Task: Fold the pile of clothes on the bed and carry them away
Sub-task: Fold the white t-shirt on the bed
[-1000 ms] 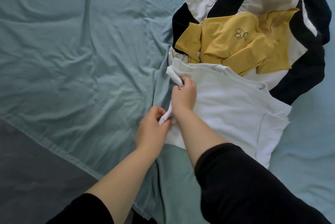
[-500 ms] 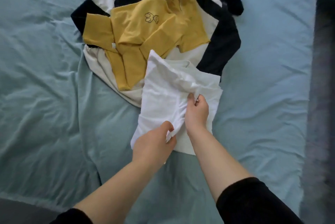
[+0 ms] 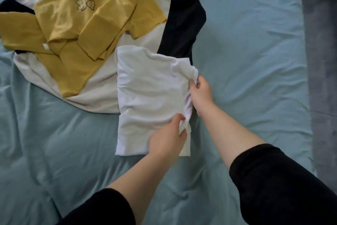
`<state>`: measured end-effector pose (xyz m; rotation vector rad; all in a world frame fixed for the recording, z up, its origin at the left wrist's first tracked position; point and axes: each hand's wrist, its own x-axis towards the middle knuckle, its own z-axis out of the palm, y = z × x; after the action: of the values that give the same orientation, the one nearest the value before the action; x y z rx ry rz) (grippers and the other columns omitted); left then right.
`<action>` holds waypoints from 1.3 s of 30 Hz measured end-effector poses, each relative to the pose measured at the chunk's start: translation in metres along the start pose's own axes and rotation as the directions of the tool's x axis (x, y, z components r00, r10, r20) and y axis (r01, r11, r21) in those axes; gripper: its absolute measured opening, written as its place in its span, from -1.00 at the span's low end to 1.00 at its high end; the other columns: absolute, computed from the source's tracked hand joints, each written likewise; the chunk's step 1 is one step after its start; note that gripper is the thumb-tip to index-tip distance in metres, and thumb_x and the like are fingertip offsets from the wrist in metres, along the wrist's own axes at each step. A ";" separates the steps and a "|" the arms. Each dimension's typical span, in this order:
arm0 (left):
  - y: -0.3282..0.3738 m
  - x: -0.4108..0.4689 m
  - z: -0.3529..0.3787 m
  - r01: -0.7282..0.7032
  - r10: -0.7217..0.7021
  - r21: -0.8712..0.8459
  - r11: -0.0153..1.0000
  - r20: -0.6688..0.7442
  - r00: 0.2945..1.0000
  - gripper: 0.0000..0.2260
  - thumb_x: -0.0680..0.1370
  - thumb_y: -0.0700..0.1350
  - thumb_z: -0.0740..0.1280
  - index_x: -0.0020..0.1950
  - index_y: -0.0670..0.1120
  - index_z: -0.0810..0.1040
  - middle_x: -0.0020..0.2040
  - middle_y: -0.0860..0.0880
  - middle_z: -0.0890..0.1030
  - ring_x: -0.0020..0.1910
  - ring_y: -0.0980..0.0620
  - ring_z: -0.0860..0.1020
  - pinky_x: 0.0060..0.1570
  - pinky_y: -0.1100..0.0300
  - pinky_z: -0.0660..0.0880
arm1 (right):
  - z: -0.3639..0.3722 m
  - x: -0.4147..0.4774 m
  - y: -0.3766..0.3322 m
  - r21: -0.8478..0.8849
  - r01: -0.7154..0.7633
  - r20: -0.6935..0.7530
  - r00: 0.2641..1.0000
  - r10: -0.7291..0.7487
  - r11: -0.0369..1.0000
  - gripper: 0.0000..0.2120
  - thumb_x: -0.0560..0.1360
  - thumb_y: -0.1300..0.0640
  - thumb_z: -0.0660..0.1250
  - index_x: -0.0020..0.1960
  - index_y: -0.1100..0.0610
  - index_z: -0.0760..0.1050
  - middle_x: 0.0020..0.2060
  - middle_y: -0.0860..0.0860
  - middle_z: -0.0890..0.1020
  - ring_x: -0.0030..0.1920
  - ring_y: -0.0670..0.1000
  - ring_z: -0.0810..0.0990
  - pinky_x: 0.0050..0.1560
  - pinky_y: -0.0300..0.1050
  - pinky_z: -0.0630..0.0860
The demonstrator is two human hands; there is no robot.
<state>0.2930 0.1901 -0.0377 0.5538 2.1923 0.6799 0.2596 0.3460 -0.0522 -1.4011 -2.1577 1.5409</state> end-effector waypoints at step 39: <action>-0.053 0.058 -0.061 -0.072 0.243 0.613 0.786 -0.200 0.949 -0.42 0.58 0.29 -0.24 0.51 0.17 -0.42 0.50 -0.04 -0.47 0.48 -0.06 -0.46 0.42 -0.14 -0.43 | 0.040 -0.066 -0.009 -0.340 0.452 0.145 0.891 -0.429 0.825 -0.57 0.63 0.03 0.12 0.47 0.12 0.30 0.50 0.05 0.28 0.52 0.03 0.15 0.48 -0.09 -0.02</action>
<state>0.2017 0.1646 -0.0674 1.0334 2.6467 0.1135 0.2676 0.2695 -0.0383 -0.8280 -2.6661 1.0612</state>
